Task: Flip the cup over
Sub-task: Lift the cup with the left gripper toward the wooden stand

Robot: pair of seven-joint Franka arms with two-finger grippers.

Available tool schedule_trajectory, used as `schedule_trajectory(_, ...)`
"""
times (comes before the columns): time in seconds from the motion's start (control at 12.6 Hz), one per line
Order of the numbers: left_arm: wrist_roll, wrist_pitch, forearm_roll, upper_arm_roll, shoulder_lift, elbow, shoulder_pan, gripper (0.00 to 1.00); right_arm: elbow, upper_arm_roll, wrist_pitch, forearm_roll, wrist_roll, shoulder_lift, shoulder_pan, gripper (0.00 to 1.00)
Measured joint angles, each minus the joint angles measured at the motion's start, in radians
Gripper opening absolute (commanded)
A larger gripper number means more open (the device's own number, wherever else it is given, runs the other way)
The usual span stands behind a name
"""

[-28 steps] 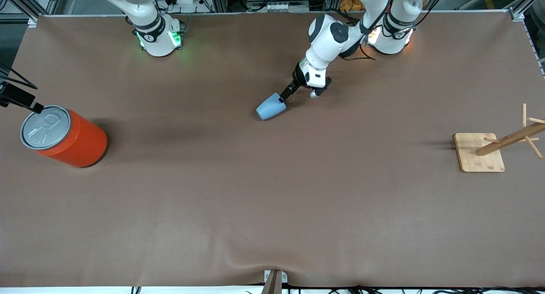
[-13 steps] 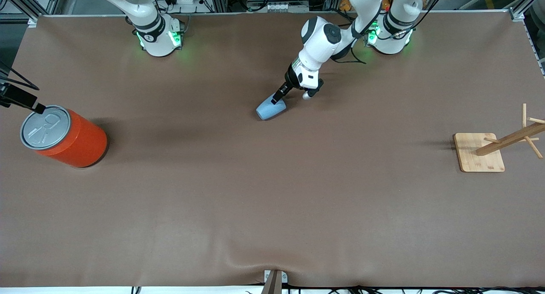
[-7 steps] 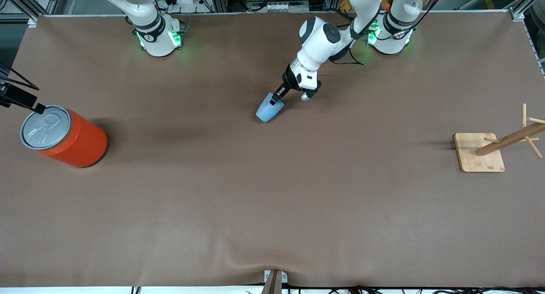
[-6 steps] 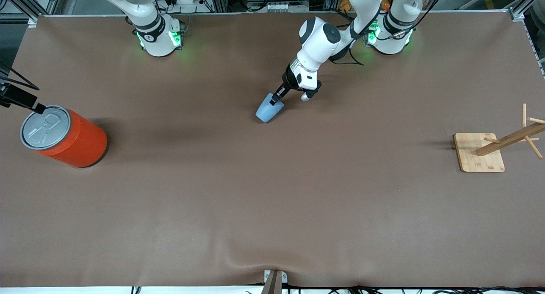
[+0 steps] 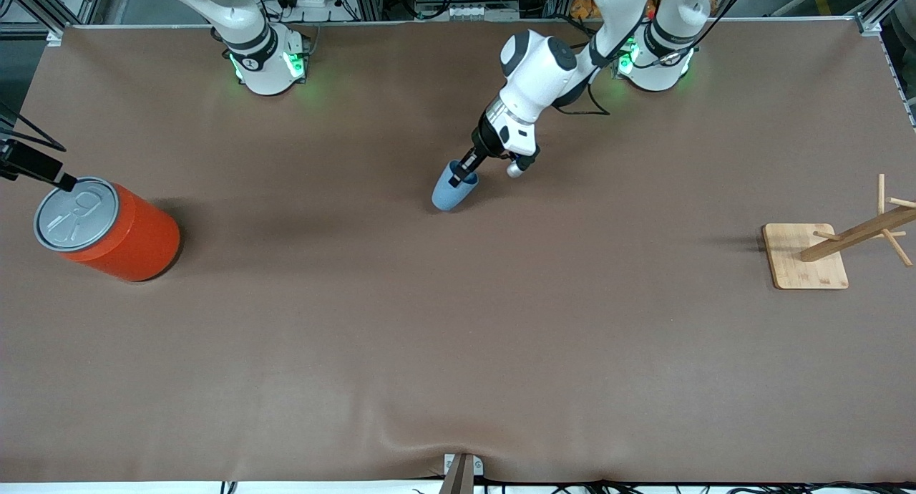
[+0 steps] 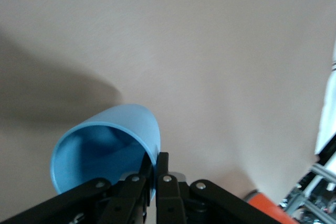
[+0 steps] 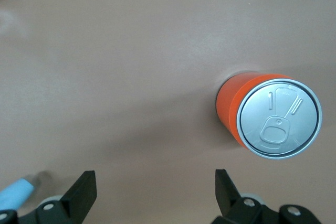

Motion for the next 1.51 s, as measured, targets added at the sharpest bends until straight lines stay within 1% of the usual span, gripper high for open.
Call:
schedule_trajectory(0.24,0.049,-0.001,0.000,0.026,-0.033,0.020,0.027,0.00,0.000,0.000,-0.001,0.000,0.000,0.000,0.000,1.00)
schedule_trajectory(0.4,0.159,-0.004,0.000,0.079,-0.034,0.031,0.036,0.00,-0.001,0.000,-0.002,0.000,0.000,0.000,0.000,1.00)
schedule_trajectory(0.48,0.214,-0.036,0.000,0.109,-0.034,0.046,0.052,0.00,-0.001,0.000,-0.002,0.000,0.000,0.000,0.000,1.00)
schedule_trajectory(0.63,0.290,-0.211,0.004,0.175,-0.034,0.136,0.087,0.00,-0.001,0.000,-0.002,0.000,0.000,0.000,0.000,1.00)
schedule_trajectory(0.71,0.322,-0.280,0.018,0.212,-0.034,0.181,0.096,0.00,-0.001,0.000,-0.003,0.000,0.000,0.000,0.000,1.00)
schedule_trajectory(0.79,0.341,-0.346,0.058,0.238,-0.034,0.212,0.106,0.00,-0.001,0.000,-0.003,0.000,0.000,0.000,0.000,1.00)
schedule_trajectory(0.95,0.342,-0.529,0.173,0.298,-0.033,0.267,0.113,0.00,-0.002,-0.001,-0.004,0.000,0.000,0.000,0.000,1.00)
schedule_trajectory(1.11,0.344,-0.818,0.297,0.379,-0.034,0.360,0.115,0.00,-0.002,-0.002,-0.005,0.000,0.001,0.001,0.000,1.00)
schedule_trajectory(1.19,0.347,-0.980,0.378,0.428,-0.035,0.422,0.118,0.00,-0.002,-0.002,-0.006,0.000,0.001,0.001,0.000,1.00)
schedule_trajectory(1.27,0.351,-1.139,0.469,0.462,-0.037,0.483,0.128,0.00,-0.003,-0.002,-0.007,0.003,0.001,0.001,-0.001,1.00)
schedule_trajectory(1.35,0.354,-1.276,0.570,0.475,-0.045,0.528,0.145,0.00,-0.003,-0.003,-0.008,0.011,0.001,0.001,-0.001,1.00)
schedule_trajectory(1.43,0.358,-1.368,0.660,0.476,-0.058,0.551,0.163,0.00,-0.003,-0.005,-0.010,0.017,0.001,0.001,-0.002,1.00)
schedule_trajectory(1.51,0.385,-1.432,0.717,0.477,-0.075,0.555,0.180,0.00,-0.003,-0.007,-0.014,0.019,0.002,0.001,-0.004,1.00)
